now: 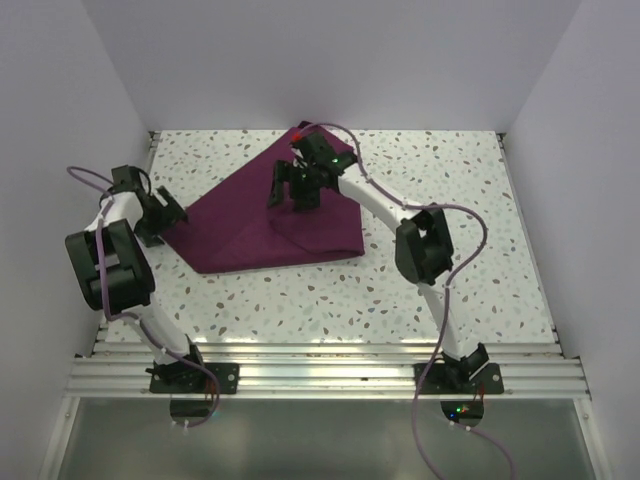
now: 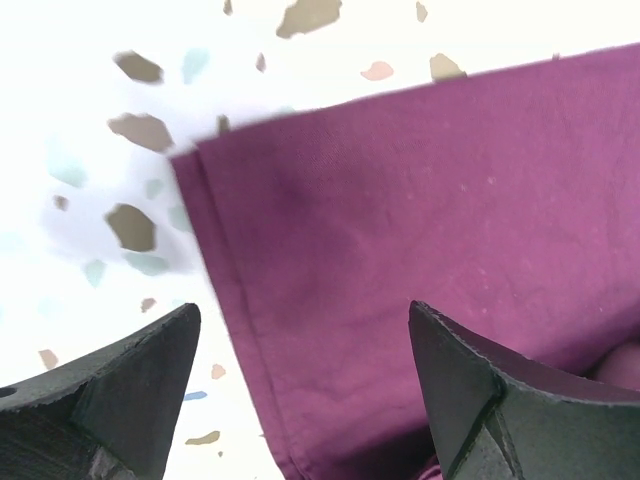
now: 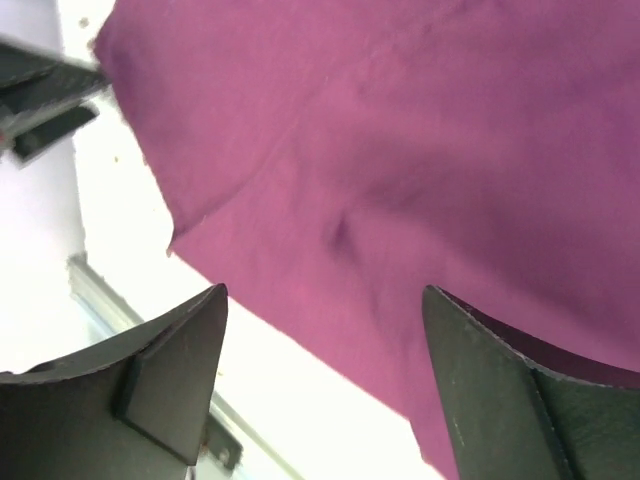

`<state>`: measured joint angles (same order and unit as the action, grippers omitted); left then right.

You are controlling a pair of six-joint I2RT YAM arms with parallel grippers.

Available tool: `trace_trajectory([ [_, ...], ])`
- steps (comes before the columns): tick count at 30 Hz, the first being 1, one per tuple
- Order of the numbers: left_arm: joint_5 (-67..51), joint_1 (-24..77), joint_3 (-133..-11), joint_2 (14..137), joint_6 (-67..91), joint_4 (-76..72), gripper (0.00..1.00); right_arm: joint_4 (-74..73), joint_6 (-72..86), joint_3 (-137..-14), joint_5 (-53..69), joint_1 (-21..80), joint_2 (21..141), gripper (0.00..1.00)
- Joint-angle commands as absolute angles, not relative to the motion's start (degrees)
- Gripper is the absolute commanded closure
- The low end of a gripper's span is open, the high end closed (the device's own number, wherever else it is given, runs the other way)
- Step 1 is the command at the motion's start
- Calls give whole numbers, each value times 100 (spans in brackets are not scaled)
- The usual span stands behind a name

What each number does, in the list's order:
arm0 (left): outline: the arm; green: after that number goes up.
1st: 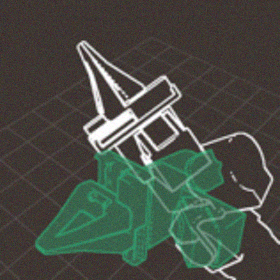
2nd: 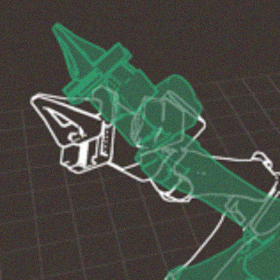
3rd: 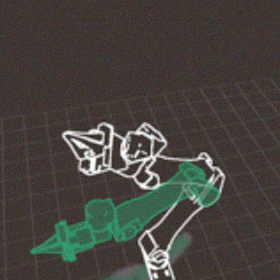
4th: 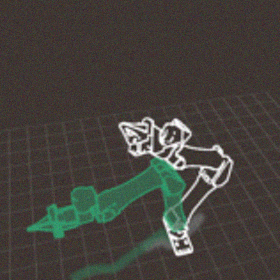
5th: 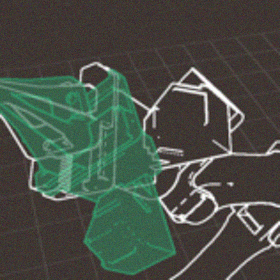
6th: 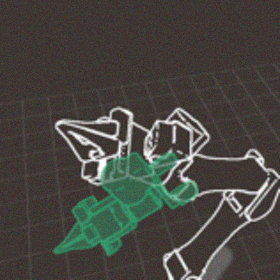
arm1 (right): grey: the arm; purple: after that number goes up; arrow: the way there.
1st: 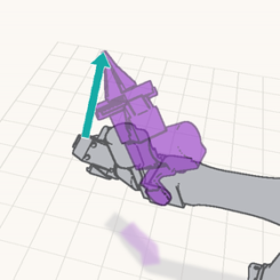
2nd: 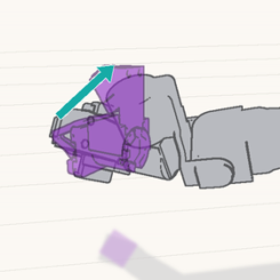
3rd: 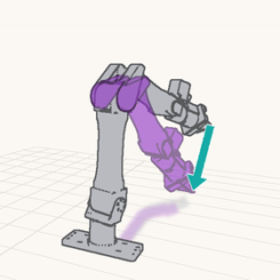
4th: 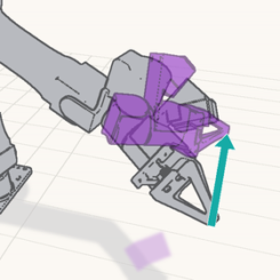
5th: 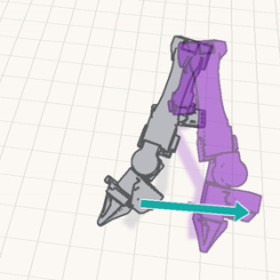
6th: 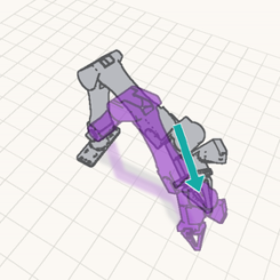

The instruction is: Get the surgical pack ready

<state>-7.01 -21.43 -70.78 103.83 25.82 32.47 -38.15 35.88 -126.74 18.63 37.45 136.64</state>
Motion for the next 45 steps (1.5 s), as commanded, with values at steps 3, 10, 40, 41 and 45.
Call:
trace_trajectory([
  [3, -535, -2513, -7365, 10380, 2250, 3261, 13, -4061, 3217, -11788, 2066, 3332, 11869, 17],
  [10, -957, -2733, -7559, 10810, 1960, 2901, 25, -3613, 3129, -10592, 2329, 3015, 11022, 17],
  [40, -2057, -2524, -7453, 10470, 2258, 2609, 100, -4367, 2602, -10450, 2145, 2575, 11583, 17],
  [41, -2126, -2418, -7523, 10381, 2320, 2654, 100, -4446, 2549, -10468, 2084, 2549, 11601, 17],
  [45, -2197, -1699, -7874, 9950, 2723, 2953, 100, -4843, 2338, -10503, 1802, 2347, 11602, 18],
])
